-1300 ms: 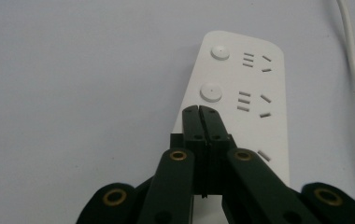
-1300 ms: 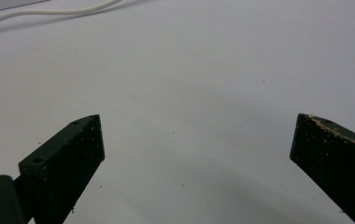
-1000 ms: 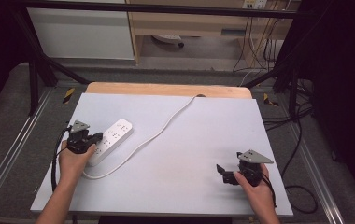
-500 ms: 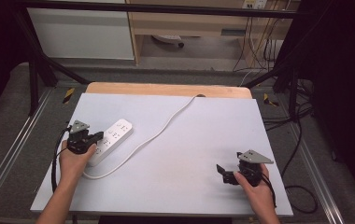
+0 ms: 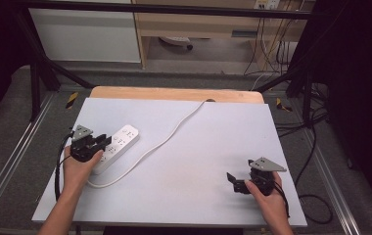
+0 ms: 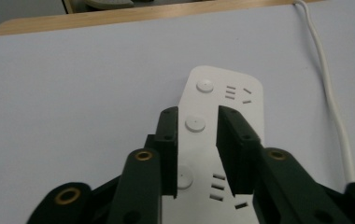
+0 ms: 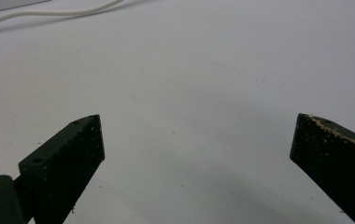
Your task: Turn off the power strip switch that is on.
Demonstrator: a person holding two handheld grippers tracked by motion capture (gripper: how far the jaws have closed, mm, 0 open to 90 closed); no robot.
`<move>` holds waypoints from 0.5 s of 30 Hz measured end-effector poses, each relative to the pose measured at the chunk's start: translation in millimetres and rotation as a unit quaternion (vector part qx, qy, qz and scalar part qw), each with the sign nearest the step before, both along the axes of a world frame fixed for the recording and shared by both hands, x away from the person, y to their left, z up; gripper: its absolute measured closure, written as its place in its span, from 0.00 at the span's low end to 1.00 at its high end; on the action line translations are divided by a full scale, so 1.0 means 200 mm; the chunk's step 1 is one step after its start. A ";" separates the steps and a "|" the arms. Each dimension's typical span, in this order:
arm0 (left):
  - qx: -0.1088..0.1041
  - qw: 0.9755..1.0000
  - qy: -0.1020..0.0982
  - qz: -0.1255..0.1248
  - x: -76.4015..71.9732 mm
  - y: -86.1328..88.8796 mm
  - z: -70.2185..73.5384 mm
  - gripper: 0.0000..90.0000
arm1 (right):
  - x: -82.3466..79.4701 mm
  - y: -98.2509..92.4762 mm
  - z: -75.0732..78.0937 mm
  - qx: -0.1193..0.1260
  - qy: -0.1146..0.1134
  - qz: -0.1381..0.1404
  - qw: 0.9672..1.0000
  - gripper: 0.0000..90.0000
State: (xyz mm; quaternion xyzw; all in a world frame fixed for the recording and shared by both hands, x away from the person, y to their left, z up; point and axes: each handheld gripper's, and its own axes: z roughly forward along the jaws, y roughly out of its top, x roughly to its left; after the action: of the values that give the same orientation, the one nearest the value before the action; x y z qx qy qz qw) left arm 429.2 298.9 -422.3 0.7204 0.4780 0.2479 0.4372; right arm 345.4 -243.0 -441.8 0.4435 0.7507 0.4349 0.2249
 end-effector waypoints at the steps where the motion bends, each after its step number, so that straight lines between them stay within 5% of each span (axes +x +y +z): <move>1: 0.000 1.000 -0.001 -0.002 0.00 0.00 0.00 0.73 | 0.00 0.00 0.00 0.000 0.000 0.000 1.000 0.04; 15: -0.015 1.000 -0.027 -0.002 -0.02 -0.04 0.03 0.35 | 0.00 0.00 0.00 0.000 -0.002 0.000 1.000 0.04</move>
State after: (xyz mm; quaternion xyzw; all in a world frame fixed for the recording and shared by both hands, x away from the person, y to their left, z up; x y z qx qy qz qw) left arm 425.9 291.8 -415.8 0.7078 0.4685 0.2595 0.4607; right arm 345.2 -243.4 -441.3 0.4431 0.7501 0.4357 0.2264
